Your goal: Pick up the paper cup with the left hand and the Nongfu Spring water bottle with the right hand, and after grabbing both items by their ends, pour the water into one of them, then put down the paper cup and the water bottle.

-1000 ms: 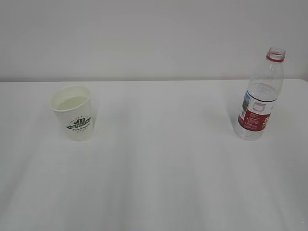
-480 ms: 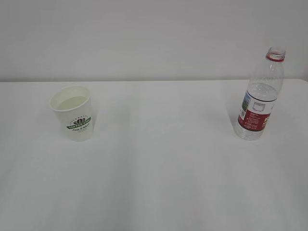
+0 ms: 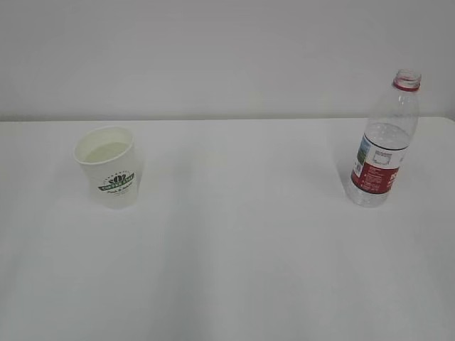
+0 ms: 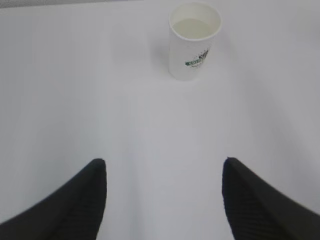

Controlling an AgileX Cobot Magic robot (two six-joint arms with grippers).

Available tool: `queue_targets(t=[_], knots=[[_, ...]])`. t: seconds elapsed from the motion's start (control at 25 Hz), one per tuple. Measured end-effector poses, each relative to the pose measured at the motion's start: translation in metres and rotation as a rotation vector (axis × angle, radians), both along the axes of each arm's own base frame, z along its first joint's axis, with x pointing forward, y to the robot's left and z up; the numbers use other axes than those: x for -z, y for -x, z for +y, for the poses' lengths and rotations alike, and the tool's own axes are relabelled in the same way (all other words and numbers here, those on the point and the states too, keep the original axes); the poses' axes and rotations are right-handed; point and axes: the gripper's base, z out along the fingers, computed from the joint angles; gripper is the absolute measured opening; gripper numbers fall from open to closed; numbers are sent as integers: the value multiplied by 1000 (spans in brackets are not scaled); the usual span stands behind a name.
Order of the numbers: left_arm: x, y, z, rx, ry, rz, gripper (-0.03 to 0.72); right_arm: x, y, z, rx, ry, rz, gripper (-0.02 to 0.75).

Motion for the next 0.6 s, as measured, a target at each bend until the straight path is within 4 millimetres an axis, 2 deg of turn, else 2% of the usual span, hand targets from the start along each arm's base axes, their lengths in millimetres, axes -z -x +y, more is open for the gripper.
queue_targets(t=[0.24, 0.6], knots=[[2, 16, 0, 49, 0, 6, 518, 5, 8, 1, -31, 17, 38, 589], [2, 53, 8, 53, 29, -133, 517, 7, 12, 6, -98, 30, 64, 589]])
